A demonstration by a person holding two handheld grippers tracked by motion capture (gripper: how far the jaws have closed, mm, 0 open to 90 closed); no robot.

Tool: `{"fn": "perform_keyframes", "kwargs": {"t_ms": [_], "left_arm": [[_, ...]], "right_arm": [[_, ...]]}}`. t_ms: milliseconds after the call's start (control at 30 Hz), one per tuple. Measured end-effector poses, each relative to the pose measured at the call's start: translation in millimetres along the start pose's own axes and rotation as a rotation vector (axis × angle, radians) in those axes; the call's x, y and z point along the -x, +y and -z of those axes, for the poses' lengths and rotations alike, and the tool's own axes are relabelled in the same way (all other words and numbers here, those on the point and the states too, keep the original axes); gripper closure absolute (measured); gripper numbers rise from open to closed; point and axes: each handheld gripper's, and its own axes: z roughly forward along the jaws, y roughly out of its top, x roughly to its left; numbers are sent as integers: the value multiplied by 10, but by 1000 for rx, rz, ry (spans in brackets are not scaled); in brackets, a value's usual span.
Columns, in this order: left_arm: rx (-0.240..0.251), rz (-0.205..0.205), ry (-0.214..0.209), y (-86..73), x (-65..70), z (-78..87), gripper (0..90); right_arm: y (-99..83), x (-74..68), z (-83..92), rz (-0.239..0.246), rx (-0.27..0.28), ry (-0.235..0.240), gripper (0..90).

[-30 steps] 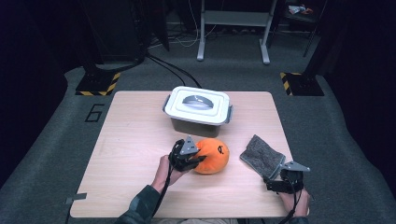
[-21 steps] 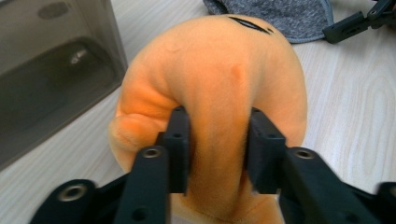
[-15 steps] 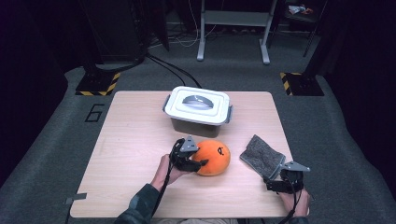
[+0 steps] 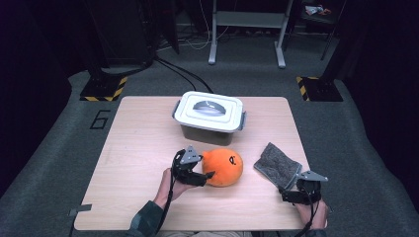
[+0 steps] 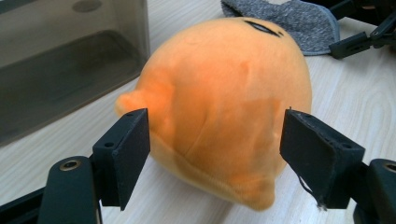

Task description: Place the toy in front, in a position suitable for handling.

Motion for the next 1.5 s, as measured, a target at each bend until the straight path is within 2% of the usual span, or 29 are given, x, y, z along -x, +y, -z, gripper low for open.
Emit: {"fn": "perform_keyframes", "kwargs": {"t_ms": [133, 167, 333, 533, 667, 833, 1000, 1133, 1200, 1233, 1333, 1467, 1500], "left_arm": [[-7, 17, 2, -79, 17, 30, 241], [-11, 23, 12, -98, 22, 22, 241], [-32, 44, 8, -195, 50, -34, 243], [-62, 26, -7, -237, 109, -124, 265], [-70, 15, 15, -236, 130, -148, 355], [-79, 12, 8, -238, 133, -157, 449], [-92, 22, 10, -238, 133, -163, 545], [-95, 39, 12, -237, 127, -164, 588], [-97, 40, 11, -232, 124, -161, 604], [-98, 40, 8, -232, 128, -160, 613], [-101, 47, 3, -236, 124, -156, 629], [-99, 48, 5, -232, 120, -155, 634], [-101, 50, 4, -230, 118, -156, 637]], "right_arm": [[1, 2, -2, 2, 1, 0, 22], [1, 1, -1, 0, 0, -1, 22], [0, 4, -1, 6, 2, -1, 22], [1, 2, -1, 3, 1, -1, 23], [2, 2, -2, 1, 0, 0, 22], [1, 1, -1, 1, 0, 0, 24], [2, 1, 0, 1, 0, 1, 24], [7, 14, 4, 5, -3, 10, 21], [7, 23, 20, 2, 7, 17, 12], [8, 29, 34, -15, 11, 24, 10], [42, 41, 132, -11, 60, 2, 20], [192, 36, 227, -14, 87, 19, 18], [235, 32, 232, 2, 91, 22, 18]]}}
